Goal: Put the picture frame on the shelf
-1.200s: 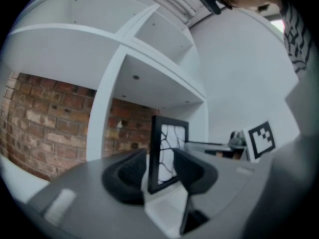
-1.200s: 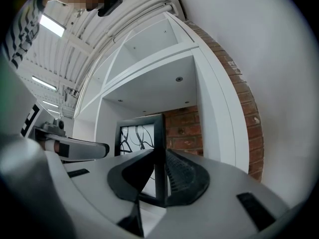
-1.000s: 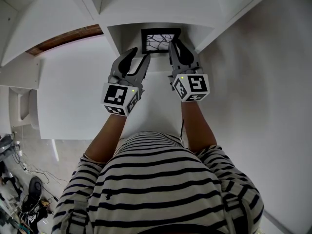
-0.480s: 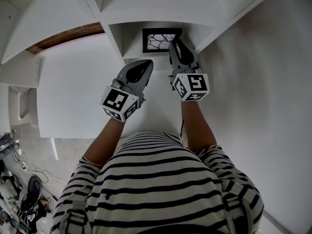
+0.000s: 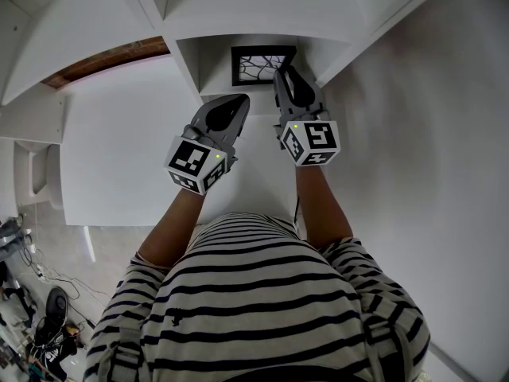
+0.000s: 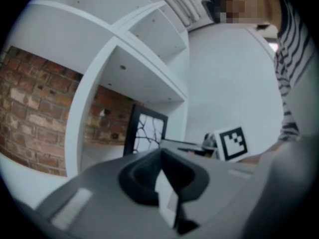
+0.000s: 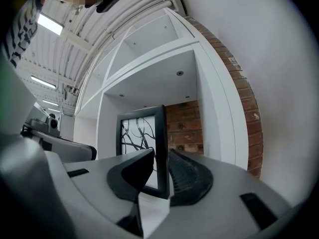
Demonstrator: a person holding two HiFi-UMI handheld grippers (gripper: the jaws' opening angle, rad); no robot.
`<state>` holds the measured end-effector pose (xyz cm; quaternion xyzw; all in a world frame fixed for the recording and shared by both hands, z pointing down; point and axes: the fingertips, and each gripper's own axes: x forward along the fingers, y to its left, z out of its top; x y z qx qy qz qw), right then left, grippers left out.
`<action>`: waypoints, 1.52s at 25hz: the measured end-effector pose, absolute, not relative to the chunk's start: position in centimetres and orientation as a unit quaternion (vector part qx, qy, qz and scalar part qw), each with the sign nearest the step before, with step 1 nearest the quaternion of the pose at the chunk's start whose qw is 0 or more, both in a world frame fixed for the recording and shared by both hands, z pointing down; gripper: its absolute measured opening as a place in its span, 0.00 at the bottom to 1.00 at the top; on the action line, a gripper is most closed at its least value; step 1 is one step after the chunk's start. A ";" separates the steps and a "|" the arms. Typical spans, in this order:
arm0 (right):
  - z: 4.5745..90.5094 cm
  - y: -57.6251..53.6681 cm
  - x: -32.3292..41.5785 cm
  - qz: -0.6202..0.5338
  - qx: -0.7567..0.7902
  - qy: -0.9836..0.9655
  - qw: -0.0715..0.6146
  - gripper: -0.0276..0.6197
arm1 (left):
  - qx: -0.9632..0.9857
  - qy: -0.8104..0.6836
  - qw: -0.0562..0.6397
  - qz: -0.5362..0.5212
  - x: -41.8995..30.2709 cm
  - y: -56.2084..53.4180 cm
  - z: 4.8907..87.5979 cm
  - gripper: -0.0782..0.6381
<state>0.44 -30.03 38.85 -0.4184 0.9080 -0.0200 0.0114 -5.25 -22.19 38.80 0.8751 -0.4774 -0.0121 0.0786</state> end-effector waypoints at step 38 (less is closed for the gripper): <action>39.2 -21.4 -0.5 -0.093 -0.331 0.938 0.053 0.14 | 0.887 -0.452 0.097 -0.026 -4.5 -19.5 39.4 0.12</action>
